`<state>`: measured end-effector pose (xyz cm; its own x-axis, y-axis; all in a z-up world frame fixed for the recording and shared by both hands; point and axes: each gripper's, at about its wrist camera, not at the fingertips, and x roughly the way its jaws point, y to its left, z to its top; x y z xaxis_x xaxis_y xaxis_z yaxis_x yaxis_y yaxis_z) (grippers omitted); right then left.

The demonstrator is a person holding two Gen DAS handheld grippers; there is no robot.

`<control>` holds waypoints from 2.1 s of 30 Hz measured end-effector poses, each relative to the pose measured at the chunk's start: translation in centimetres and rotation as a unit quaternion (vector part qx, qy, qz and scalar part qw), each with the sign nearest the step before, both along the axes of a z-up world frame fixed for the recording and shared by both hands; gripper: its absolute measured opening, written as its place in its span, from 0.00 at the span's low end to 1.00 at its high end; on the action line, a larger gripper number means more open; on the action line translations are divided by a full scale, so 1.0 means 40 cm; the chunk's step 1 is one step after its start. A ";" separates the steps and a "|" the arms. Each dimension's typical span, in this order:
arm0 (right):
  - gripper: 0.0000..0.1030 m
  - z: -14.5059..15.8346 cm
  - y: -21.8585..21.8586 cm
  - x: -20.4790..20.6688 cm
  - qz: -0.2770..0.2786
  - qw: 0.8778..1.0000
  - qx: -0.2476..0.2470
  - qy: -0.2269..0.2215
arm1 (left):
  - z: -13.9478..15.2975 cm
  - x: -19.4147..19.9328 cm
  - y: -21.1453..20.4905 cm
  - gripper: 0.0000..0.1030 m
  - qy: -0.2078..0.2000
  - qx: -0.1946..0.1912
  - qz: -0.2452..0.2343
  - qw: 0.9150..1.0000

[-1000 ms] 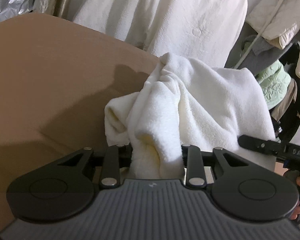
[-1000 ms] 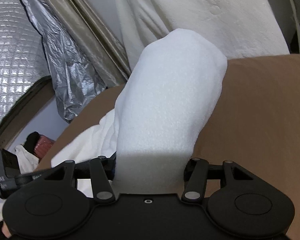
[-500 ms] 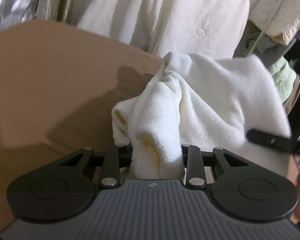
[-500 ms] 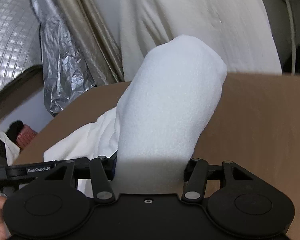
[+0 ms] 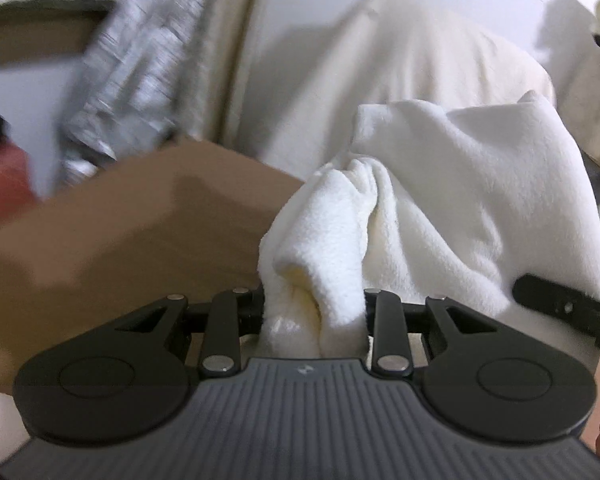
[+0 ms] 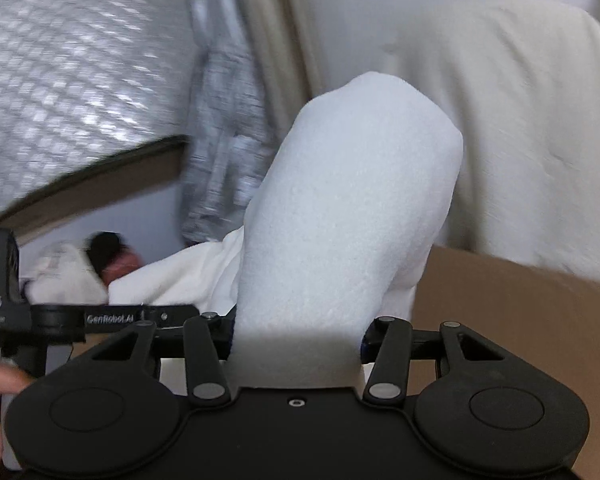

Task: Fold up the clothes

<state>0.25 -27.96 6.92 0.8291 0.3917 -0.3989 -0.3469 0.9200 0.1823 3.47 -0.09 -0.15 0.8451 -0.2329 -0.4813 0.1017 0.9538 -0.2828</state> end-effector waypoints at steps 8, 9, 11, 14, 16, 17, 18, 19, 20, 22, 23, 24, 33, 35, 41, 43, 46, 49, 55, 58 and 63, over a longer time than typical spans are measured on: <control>0.54 0.028 0.137 0.198 0.110 0.979 0.172 0.020 | 0.185 -0.012 0.186 0.31 -0.052 0.126 0.102 0.985; 0.57 0.013 0.158 0.239 0.122 0.971 0.201 0.033 | 0.202 0.002 0.211 0.34 -0.053 0.128 0.121 0.983; 0.73 -0.057 0.192 0.342 0.120 0.961 0.235 0.078 | 0.168 0.088 0.253 0.55 -0.024 0.119 0.169 0.978; 0.83 -0.187 0.253 0.452 0.045 0.974 0.170 0.141 | 0.019 0.255 0.314 0.69 0.077 0.145 0.209 0.964; 0.82 -0.268 0.260 0.457 0.020 0.974 0.144 0.174 | -0.115 0.327 0.358 0.63 0.174 0.153 0.225 0.946; 0.82 -0.307 0.256 0.448 0.019 0.971 0.145 0.189 | -0.168 0.330 0.387 0.59 0.206 0.133 0.230 0.942; 0.82 -0.331 0.239 0.427 0.025 0.967 0.169 0.191 | -0.192 0.311 0.417 0.59 0.205 0.085 0.233 0.947; 0.82 -0.352 0.220 0.404 0.033 0.961 0.197 0.190 | -0.216 0.292 0.447 0.59 0.204 0.037 0.236 0.949; 0.82 -0.368 0.198 0.383 0.038 0.953 0.229 0.195 | -0.240 0.273 0.477 0.59 0.202 -0.011 0.239 0.950; 0.82 -0.392 0.157 0.348 0.052 0.935 0.284 0.206 | -0.272 0.238 0.514 0.60 0.209 -0.071 0.239 0.946; 0.82 -0.393 0.143 0.336 0.058 0.931 0.295 0.206 | -0.278 0.224 0.518 0.60 0.217 -0.075 0.242 0.943; 0.82 -0.387 0.137 0.328 0.060 0.931 0.298 0.201 | -0.279 0.199 0.516 0.60 0.221 -0.081 0.244 0.941; 0.82 -0.320 0.184 0.238 0.099 0.931 0.256 0.242 | -0.155 -0.050 0.383 0.62 0.099 -0.086 0.218 0.967; 0.82 -0.285 0.203 0.203 0.130 0.935 0.200 0.262 | -0.147 -0.030 0.365 0.62 0.106 -0.106 0.205 0.967; 0.82 -0.064 0.215 0.136 0.158 0.939 -0.036 0.304 | -0.144 -0.001 0.313 0.62 0.109 -0.112 0.180 0.971; 0.82 0.007 0.220 0.133 0.166 0.932 -0.082 0.313 | -0.159 -0.011 0.295 0.61 0.088 -0.080 0.167 0.979; 0.82 0.023 0.227 0.142 0.153 0.929 -0.107 0.320 | -0.194 -0.020 0.290 0.62 0.079 -0.059 0.148 0.984; 0.82 -0.018 0.248 0.176 0.155 0.930 -0.092 0.319 | -0.221 -0.008 0.317 0.62 0.086 -0.117 0.132 0.981; 0.82 -0.152 0.304 0.351 0.146 0.940 0.007 0.308 | -0.256 0.010 0.333 0.62 0.097 -0.158 0.106 0.977; 0.82 -0.208 0.324 0.459 0.126 0.946 0.061 0.291 | -0.260 0.016 0.337 0.62 0.088 -0.165 0.104 0.977; 0.86 -0.314 0.338 0.599 0.099 0.946 0.119 0.284 | -0.272 0.030 0.361 0.62 0.076 -0.163 0.116 0.977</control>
<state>24.20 -14.44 -5.63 0.4083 0.6522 -0.6387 -0.2917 0.7562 0.5857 4.67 14.36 -11.03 0.8175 -0.2050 -0.5382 -0.1740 0.8030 -0.5700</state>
